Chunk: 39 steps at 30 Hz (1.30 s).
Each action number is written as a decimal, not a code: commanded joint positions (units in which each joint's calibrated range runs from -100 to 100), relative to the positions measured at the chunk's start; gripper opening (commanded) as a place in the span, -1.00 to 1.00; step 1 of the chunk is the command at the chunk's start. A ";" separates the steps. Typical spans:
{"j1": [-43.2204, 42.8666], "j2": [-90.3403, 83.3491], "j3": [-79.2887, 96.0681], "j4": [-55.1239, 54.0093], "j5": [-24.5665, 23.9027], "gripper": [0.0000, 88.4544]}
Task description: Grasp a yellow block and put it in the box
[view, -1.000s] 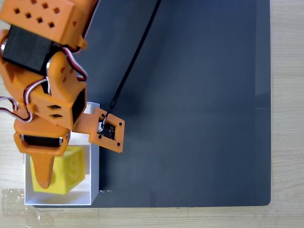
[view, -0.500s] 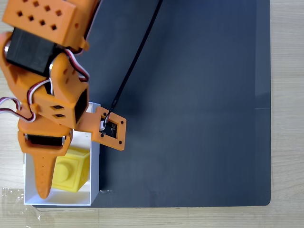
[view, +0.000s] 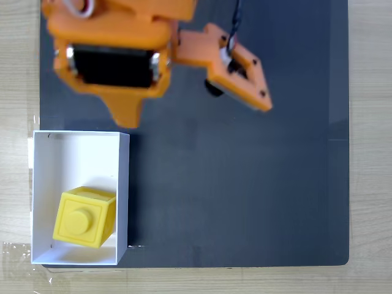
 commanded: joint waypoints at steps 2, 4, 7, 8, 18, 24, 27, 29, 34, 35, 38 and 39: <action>-8.45 -20.51 9.52 6.93 -0.20 -0.94; -10.72 -29.32 17.39 6.05 -0.25 -0.94; -12.74 -42.03 33.13 2.83 -0.67 -0.94; -13.25 -46.19 39.37 1.08 -0.67 -0.94; -12.74 -86.19 91.84 -8.43 -0.62 -0.94; -12.66 -90.59 104.86 -8.34 -0.62 -0.94; -12.57 -91.10 107.67 -8.95 -0.57 -0.94; -12.66 -91.10 107.49 -8.95 -0.41 -0.94; -12.83 -91.10 107.49 -8.95 -0.25 -0.94; -12.83 -91.10 107.49 -8.95 -0.25 -0.94; -12.83 -91.10 107.49 -8.95 -0.25 -0.94; -12.83 -91.10 107.49 -8.95 -0.25 -0.94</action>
